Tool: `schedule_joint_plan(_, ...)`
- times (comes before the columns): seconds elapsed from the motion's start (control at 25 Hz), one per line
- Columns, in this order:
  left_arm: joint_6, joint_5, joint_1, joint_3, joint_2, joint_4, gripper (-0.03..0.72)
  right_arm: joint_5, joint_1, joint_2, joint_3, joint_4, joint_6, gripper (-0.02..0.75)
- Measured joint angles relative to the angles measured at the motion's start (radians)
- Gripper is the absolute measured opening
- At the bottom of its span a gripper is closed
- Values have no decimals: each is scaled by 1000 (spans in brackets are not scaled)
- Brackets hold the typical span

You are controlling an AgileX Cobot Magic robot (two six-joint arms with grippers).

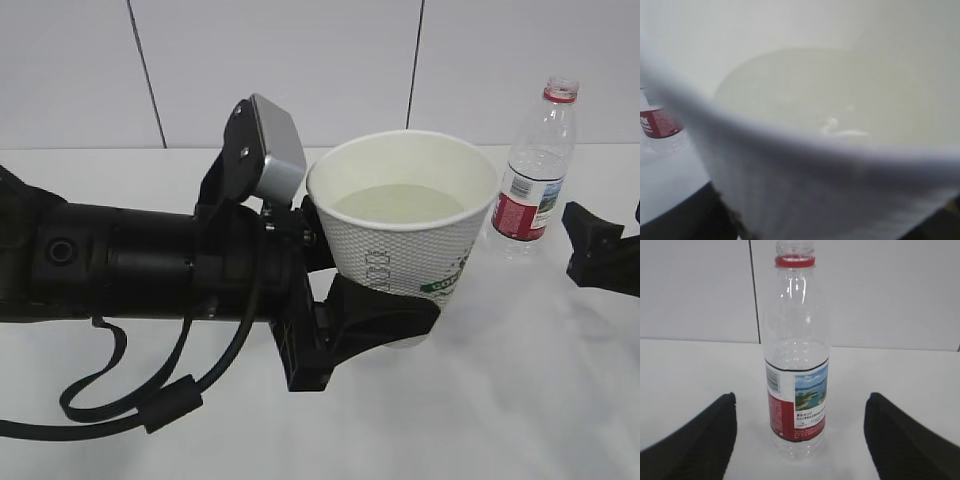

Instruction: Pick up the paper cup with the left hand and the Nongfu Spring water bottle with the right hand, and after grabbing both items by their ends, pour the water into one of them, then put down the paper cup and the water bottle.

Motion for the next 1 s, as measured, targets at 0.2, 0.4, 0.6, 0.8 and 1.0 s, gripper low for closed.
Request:
schedule_joint_plan(0.2,0,0,0,0,0,-11,505,-2,0,-2,37,-6,0,596)
schedule_joint_plan(0.4,0,0,0,0,0,-15,505,-2,0,-4,40,-13,4,595)
schedule_joint_plan(0.6,0,41,-2,0,0,-53,505,-2,0,-4,40,-28,39,595)
schedule_joint_plan(0.8,0,109,-2,0,0,-105,505,-2,0,-4,40,-31,45,595)
schedule_joint_plan(1.0,6,120,8,0,0,-152,505,-2,0,-4,40,-31,47,594)
